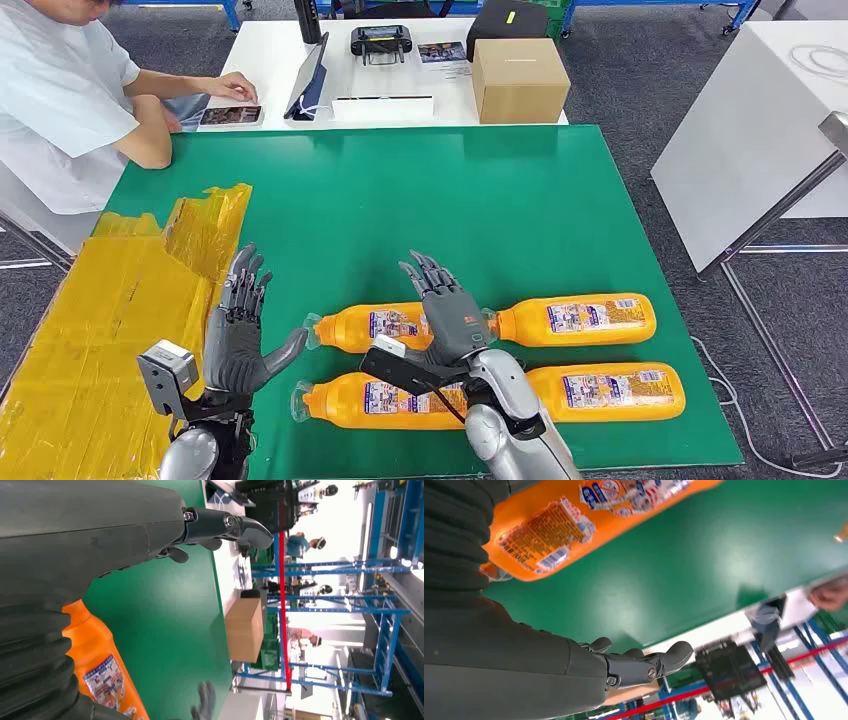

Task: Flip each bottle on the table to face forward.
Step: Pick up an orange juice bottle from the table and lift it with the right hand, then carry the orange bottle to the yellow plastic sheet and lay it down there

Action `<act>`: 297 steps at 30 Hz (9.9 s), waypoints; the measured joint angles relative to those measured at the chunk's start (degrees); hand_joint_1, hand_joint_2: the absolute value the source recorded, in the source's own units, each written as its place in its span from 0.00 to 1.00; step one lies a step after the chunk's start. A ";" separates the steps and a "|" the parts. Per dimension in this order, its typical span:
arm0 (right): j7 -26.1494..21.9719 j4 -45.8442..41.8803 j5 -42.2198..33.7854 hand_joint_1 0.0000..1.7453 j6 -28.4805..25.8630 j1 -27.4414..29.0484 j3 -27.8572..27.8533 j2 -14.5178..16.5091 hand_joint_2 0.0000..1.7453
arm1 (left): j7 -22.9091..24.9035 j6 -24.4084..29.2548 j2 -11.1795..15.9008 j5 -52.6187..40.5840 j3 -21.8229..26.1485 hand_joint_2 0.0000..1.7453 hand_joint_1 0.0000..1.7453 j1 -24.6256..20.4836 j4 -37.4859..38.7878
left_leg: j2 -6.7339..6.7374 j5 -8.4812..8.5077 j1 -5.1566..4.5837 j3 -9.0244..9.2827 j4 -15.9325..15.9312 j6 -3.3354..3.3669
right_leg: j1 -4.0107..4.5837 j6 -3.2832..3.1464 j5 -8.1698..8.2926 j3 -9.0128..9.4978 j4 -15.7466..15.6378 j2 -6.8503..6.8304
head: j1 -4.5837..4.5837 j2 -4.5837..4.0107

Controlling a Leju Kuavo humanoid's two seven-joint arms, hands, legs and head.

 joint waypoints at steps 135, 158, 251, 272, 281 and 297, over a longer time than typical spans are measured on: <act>-20.78 4.12 -31.84 1.00 -5.03 -3.98 7.62 -1.70 1.00 | 1.21 -2.40 11.24 16.63 -22.05 1.00 0.00 -6.75 2.61 | -0.07 0.02 0.00 -0.08 0.02 0.01 | 0.00 0.03 0.02 -0.05 0.01 -0.02 | 0.00 0.00; -18.86 5.38 -26.83 1.00 -3.86 -5.37 17.57 -1.57 1.00 | 1.34 3.33 11.08 14.91 -20.08 1.00 0.07 -7.62 6.79 | -0.01 0.02 0.00 -0.08 0.02 0.02 | -0.01 0.03 0.02 -0.06 0.01 -0.01 | 0.01 0.00; -26.78 -30.29 -47.07 0.00 -13.35 7.28 4.64 -3.91 1.00 | 30.52 32.90 27.62 -77.66 -18.24 1.00 1.00 -27.48 38.39 | 0.13 0.05 0.03 -0.02 0.02 -0.01 | 0.02 0.01 0.03 -0.08 0.05 0.15 | 0.02 0.00; -25.69 -30.26 -46.55 0.00 -12.31 7.26 4.56 -3.91 1.00 | 25.96 26.80 29.30 -67.50 -16.48 1.00 0.00 -32.60 49.14 | 0.08 0.06 0.03 0.11 0.01 -0.01 | 0.02 0.01 0.03 0.11 0.05 0.12 | 0.02 0.00; -25.65 -30.19 -46.98 0.00 -11.82 7.26 4.56 -3.91 1.00 | 22.29 23.09 29.22 -60.36 -15.56 1.00 0.00 -32.50 48.89 | 0.07 0.06 0.03 0.20 0.01 -0.01 | 0.01 0.01 0.03 0.22 0.05 0.11 | 0.02 0.00; -25.47 -29.19 -47.48 0.00 -10.97 7.21 4.56 -3.91 1.00 | 16.96 19.82 29.43 -49.62 -15.31 1.00 0.00 -29.82 45.41 | 0.06 0.06 0.03 0.21 0.00 -0.01 | 0.01 0.01 0.03 0.24 0.05 0.10 | 0.02 0.00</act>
